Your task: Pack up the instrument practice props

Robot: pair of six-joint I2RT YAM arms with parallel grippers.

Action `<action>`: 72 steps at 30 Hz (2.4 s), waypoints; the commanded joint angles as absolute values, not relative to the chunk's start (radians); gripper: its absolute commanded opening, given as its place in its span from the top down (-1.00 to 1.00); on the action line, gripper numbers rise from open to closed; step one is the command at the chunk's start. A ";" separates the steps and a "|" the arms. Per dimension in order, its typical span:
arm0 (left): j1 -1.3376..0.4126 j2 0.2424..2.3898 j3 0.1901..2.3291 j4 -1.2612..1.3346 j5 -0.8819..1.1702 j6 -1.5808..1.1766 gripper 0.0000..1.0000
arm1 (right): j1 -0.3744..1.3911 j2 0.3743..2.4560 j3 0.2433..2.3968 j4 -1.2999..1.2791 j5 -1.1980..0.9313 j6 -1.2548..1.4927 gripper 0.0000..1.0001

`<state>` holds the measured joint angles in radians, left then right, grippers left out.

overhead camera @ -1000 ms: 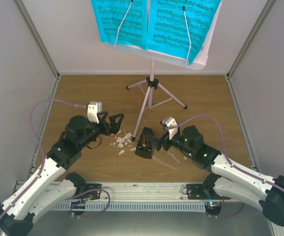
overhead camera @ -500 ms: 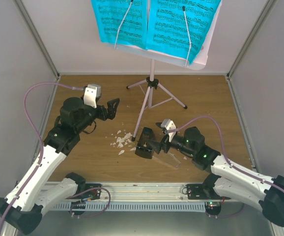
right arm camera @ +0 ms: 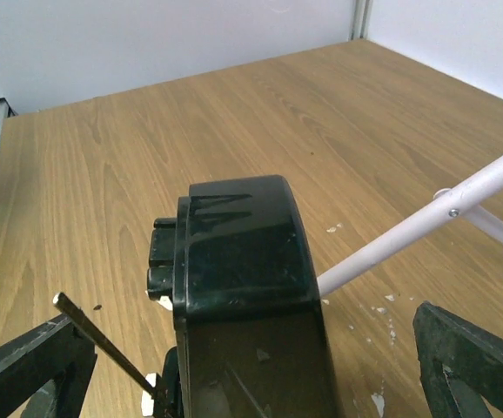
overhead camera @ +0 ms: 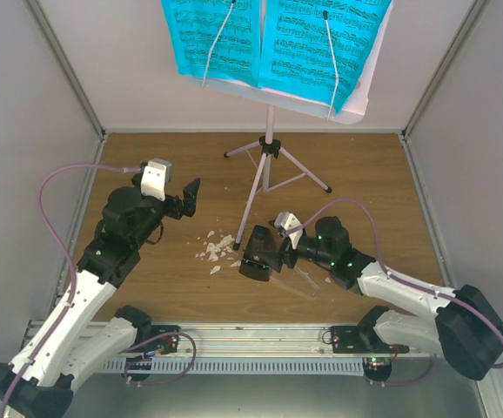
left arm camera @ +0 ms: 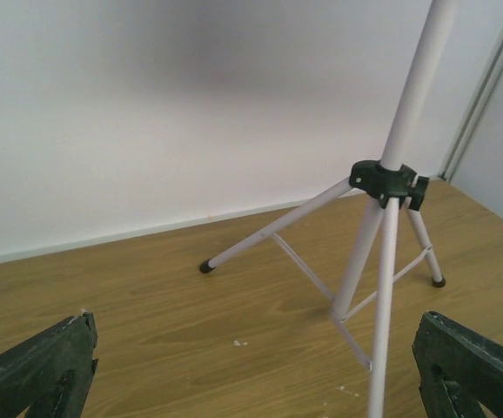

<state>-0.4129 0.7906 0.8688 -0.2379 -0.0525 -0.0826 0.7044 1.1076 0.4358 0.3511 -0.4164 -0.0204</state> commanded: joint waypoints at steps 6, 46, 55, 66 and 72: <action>-0.374 0.798 0.830 -0.133 -0.043 -0.048 -0.98 | 0.685 1.184 0.464 0.435 -0.499 -0.032 -0.92; -0.351 0.743 0.801 -0.118 -0.059 -0.065 -0.98 | 0.692 1.219 0.390 0.553 -0.500 0.107 -0.12; -0.349 0.740 0.799 -0.118 -0.056 -0.065 -0.98 | 0.692 1.231 0.397 0.554 -0.477 0.109 -0.11; -0.348 0.739 0.798 -0.118 -0.052 -0.069 -0.98 | 0.692 1.247 0.418 0.549 -0.441 0.116 -0.21; -0.347 0.738 0.797 -0.120 -0.052 -0.067 -0.98 | 0.691 1.246 0.422 0.550 -0.426 0.121 -0.36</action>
<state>-0.3565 0.7513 0.8116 -0.1810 -0.0498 -0.0620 0.6949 1.2381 0.4004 0.5552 -0.4759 0.1207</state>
